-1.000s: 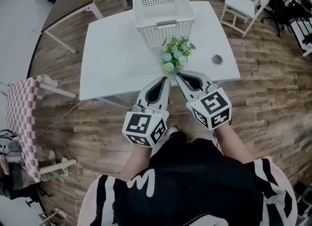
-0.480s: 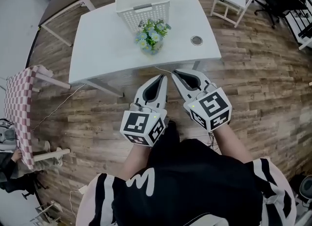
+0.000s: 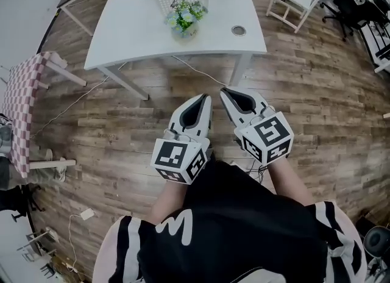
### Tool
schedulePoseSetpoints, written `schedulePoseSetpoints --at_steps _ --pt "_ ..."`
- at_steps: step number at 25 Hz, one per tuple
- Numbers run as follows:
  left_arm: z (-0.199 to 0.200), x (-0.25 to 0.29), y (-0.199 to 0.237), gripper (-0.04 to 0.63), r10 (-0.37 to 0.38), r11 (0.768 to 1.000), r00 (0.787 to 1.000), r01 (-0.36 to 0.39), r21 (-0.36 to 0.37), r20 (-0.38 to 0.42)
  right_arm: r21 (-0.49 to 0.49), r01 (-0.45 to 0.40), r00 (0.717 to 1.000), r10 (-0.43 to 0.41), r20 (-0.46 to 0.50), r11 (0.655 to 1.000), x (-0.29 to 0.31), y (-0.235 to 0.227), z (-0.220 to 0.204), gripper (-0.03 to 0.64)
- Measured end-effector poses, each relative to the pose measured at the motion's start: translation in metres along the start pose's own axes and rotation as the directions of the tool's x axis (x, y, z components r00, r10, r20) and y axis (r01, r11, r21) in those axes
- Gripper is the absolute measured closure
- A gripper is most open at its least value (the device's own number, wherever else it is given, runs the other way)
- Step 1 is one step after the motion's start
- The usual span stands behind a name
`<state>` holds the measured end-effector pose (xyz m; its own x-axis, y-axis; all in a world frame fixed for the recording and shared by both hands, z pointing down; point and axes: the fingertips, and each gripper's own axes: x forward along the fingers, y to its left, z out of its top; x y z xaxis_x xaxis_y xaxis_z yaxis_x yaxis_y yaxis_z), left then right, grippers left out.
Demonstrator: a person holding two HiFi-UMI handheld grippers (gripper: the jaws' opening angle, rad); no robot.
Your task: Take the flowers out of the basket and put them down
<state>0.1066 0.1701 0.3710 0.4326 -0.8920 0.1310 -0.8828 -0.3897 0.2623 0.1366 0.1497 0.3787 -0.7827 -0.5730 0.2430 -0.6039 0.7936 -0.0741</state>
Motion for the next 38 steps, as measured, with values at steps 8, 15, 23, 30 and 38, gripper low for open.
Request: schedulePoseSetpoints --at_steps 8,15,23,30,38 --pt "0.008 -0.030 0.002 0.591 0.037 0.999 0.999 -0.037 -0.005 0.017 0.013 -0.025 1.000 0.024 0.007 1.000 -0.006 0.021 0.007 0.598" --pt "0.008 -0.054 0.015 0.591 0.019 1.000 1.000 -0.019 0.010 0.004 0.019 0.009 0.999 -0.010 0.034 1.000 0.000 0.046 0.009 0.598" --pt "0.001 -0.078 0.028 0.591 -0.013 1.000 1.000 0.013 -0.001 -0.019 0.041 0.088 0.988 -0.093 0.126 0.995 -0.006 0.072 0.019 0.598" --pt "0.003 -0.083 0.021 0.591 -0.052 0.999 0.999 0.052 0.011 -0.018 0.019 0.118 0.983 -0.119 0.140 0.993 -0.011 0.080 0.021 0.600" --pt "0.009 -0.082 0.022 0.591 -0.051 0.999 0.999 0.051 0.018 -0.008 0.005 0.073 0.985 -0.073 0.156 0.997 -0.006 0.089 0.029 0.600"
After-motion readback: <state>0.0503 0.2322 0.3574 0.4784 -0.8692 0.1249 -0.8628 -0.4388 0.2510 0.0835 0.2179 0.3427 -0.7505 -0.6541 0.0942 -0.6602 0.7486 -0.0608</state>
